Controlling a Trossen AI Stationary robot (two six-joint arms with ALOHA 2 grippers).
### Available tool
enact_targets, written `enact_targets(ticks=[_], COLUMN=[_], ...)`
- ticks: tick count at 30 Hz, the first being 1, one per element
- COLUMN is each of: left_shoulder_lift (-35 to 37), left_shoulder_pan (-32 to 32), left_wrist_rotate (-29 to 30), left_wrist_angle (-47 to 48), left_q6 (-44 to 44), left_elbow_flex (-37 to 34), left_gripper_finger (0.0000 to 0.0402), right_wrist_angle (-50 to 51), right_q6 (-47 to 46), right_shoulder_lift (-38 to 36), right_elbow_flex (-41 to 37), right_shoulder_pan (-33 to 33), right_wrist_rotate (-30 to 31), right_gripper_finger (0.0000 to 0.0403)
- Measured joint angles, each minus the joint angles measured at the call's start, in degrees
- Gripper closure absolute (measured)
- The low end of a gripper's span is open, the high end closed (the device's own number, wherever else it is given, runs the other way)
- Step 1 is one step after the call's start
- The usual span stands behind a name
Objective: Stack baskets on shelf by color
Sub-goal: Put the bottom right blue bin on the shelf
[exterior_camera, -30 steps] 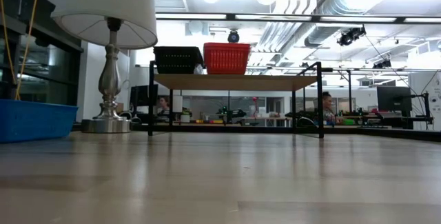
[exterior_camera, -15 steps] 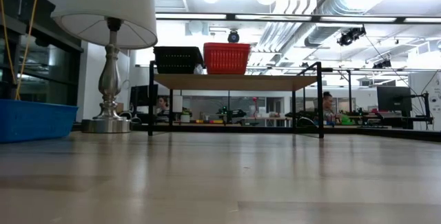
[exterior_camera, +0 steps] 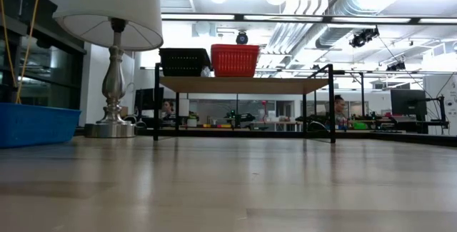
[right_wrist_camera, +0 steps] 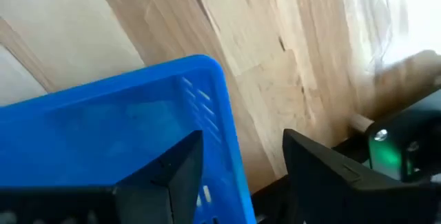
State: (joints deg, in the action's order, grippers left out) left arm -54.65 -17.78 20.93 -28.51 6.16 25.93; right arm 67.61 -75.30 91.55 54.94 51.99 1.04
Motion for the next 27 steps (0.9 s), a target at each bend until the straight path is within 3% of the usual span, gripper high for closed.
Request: enact_targets(ticks=[9,13,19,24,27], left_shoulder_lift=[0.0,0.0,0.0,0.0,0.0], left_shoulder_pan=[0.0,0.0,0.0,0.0,0.0], left_wrist_rotate=[-0.9,-2.7,-2.8,-2.8,-2.8], left_wrist_angle=[0.0,0.2,0.2,0.2,0.0], left_q6=[-0.2,-0.2,0.0,0.0,0.0], left_elbow_flex=[0.0,0.0,0.0,0.0,0.0], left_gripper_finger=[0.0401,0.0401,0.0401,0.0401,0.0401], right_wrist_angle=[-4.8,-7.5,-7.9,-7.7,-5.9], right_q6=[0.8,0.7,0.8,1.1,1.1], right_shoulder_lift=[0.0,0.0,0.0,-0.2,-1.3], right_elbow_flex=[-1.4,-4.6,-5.2,-4.9,-2.6], right_shoulder_pan=[0.0,0.0,0.0,0.0,0.0], right_wrist_rotate=[0.4,-3.0,-2.1,-5.5,-4.9], right_gripper_finger=[0.0216,0.0232,0.0295,0.0384,0.0389])
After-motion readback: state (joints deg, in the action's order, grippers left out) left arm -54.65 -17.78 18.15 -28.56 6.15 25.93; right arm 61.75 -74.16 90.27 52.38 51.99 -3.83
